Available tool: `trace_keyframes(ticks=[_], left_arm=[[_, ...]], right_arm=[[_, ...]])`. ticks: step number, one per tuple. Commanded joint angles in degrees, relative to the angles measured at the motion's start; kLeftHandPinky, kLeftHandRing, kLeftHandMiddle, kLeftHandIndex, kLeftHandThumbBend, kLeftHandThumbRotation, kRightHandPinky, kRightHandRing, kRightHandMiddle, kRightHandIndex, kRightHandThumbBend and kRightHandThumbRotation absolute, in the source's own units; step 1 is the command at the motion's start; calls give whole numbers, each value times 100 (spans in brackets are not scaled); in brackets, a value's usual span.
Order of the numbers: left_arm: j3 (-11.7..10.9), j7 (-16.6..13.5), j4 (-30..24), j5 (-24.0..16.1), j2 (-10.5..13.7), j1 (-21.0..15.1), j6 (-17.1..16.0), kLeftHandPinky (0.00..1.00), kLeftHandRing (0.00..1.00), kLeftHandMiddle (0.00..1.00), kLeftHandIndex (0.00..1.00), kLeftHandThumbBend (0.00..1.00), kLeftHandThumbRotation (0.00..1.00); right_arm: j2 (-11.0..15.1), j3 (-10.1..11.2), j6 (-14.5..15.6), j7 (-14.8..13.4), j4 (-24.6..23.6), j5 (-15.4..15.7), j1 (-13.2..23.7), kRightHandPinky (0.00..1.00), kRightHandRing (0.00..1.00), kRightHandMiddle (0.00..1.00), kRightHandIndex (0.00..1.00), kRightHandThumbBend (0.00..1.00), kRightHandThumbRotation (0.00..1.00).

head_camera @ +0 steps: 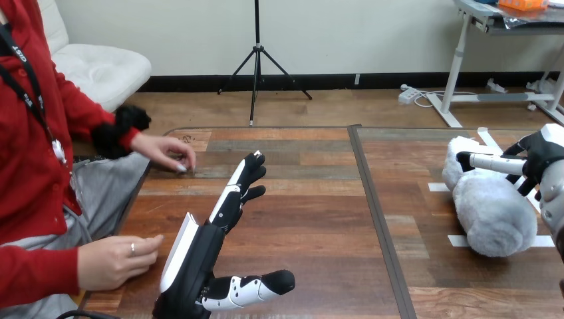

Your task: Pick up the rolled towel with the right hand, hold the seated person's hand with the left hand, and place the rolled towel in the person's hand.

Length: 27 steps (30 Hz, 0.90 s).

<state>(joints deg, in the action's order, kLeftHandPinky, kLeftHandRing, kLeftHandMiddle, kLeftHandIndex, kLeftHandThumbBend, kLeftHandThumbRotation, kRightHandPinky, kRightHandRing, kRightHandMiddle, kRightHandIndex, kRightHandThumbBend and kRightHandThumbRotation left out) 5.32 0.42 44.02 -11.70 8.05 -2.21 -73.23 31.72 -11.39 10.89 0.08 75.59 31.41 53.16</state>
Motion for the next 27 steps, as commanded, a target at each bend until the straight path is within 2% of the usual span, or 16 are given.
trace_keyframes(ticks=[1, 12, 18, 27], left_arm=[[-32, -9, -195, 78, -30, -262, -171, 87, 94, 97, 97, 100, 68], [-9, 2, -231, 94, -42, -250, -204, 87, 94, 97, 98, 100, 67], [-44, -32, -301, 25, -34, -204, -203, 87, 94, 97, 97, 100, 67], [-47, -37, -346, 60, -40, -164, -233, 86, 93, 96, 97, 100, 66]], right_arm=[[-73, -232, 35, 37, 47, 125, 785, 37, 59, 67, 81, 100, 70], [-76, -438, -12, 67, 123, 178, 684, 51, 73, 77, 83, 100, 70], [-69, -533, -47, 54, 157, 178, 598, 51, 72, 75, 81, 100, 72], [-94, -534, 4, 52, 207, 125, 505, 56, 74, 75, 80, 100, 71]])
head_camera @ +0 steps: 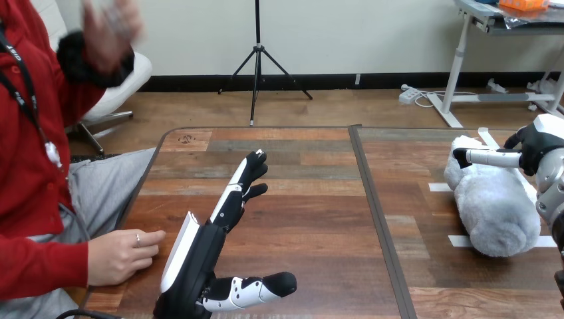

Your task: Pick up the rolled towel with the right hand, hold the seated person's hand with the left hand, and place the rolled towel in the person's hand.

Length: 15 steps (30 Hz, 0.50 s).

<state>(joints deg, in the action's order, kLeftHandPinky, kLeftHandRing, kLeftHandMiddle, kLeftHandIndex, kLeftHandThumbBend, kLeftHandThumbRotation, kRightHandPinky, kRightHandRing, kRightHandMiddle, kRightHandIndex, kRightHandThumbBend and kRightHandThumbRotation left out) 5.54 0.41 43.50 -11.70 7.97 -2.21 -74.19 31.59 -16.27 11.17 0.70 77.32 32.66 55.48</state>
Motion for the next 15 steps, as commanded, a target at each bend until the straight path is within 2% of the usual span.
trace_keyframes(ticks=[1, 11, 15], left_arm=[[-72, -38, -300, 56, -32, -159, -137, 86, 93, 96, 97, 100, 66], [-70, -13, -353, 102, 12, -115, -136, 86, 93, 96, 97, 100, 66], [-92, -23, -377, 70, 24, -107, -157, 86, 93, 96, 97, 100, 66]], right_arm=[[-84, -46, -21, -11, 38, -1, 267, 57, 75, 76, 80, 100, 71], [-146, -82, 51, -7, 92, -15, 136, 71, 80, 78, 80, 100, 71], [-173, -150, 71, 10, 106, 30, 99, 65, 76, 76, 84, 100, 70]])
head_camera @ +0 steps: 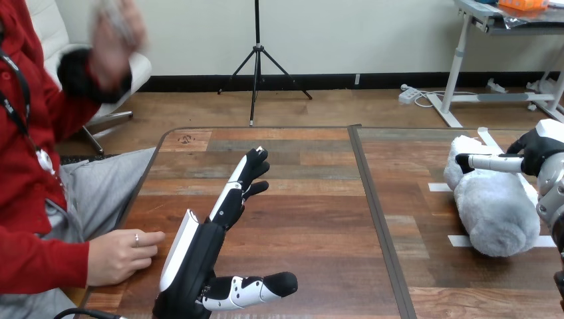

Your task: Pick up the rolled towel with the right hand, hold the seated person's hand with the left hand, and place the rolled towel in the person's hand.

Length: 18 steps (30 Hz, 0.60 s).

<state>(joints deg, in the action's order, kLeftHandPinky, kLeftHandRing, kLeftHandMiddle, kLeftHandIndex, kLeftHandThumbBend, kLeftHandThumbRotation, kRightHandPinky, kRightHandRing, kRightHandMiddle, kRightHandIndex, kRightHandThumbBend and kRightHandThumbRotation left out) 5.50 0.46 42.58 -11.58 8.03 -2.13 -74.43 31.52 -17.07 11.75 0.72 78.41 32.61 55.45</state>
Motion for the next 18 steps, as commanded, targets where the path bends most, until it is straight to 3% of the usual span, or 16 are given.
trace_keyframes(ticks=[1, 10, 13, 18], left_arm=[[-83, -21, -288, 72, 23, -111, -132, 86, 93, 96, 97, 100, 66], [45, 147, -311, 362, 77, -123, -118, 86, 94, 97, 97, 100, 65], [35, 184, -368, 386, 84, -115, -92, 87, 94, 97, 97, 100, 65], [-30, 198, -521, 318, 107, -62, -15, 87, 94, 97, 97, 100, 66]], right_arm=[[-171, -84, 17, 14, -1, 42, 98, 64, 76, 76, 85, 100, 70], [-263, -142, -16, -15, 20, 49, -4, 73, 82, 81, 88, 100, 71], [-282, -351, -60, 56, 34, 227, -39, 74, 83, 82, 89, 100, 73], [-350, -430, -70, 62, 42, 288, -98, 74, 84, 85, 91, 100, 76]])
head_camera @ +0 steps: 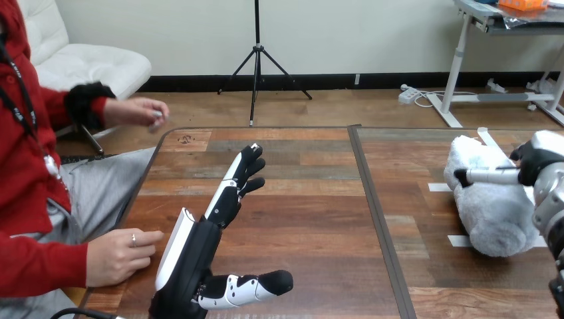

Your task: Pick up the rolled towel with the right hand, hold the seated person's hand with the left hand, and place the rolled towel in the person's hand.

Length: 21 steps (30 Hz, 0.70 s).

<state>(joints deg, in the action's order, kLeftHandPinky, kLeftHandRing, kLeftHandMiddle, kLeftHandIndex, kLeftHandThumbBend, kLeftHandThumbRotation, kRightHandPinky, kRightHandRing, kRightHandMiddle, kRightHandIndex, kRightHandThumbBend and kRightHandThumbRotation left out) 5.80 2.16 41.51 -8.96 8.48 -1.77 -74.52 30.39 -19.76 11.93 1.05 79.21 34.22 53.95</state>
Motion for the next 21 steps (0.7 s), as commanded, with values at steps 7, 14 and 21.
trace_keyframes(ticks=[7, 14, 21], left_arm=[[-46, 80, -575, 115, 99, -36, 43, 86, 94, 97, 97, 100, 66], [-82, 119, -699, 109, 126, 29, 61, 86, 93, 97, 97, 100, 66], [-257, 32, -891, -151, 84, 127, 90, 83, 91, 96, 95, 100, 70]], right_arm=[[-320, -335, -118, 8, -23, 268, -46, 74, 86, 87, 94, 100, 81], [-454, -329, -65, -38, -14, 252, -157, 70, 88, 88, 94, 100, 83], [-652, -52, 26, -339, -26, -15, -308, 69, 88, 88, 95, 100, 71]])
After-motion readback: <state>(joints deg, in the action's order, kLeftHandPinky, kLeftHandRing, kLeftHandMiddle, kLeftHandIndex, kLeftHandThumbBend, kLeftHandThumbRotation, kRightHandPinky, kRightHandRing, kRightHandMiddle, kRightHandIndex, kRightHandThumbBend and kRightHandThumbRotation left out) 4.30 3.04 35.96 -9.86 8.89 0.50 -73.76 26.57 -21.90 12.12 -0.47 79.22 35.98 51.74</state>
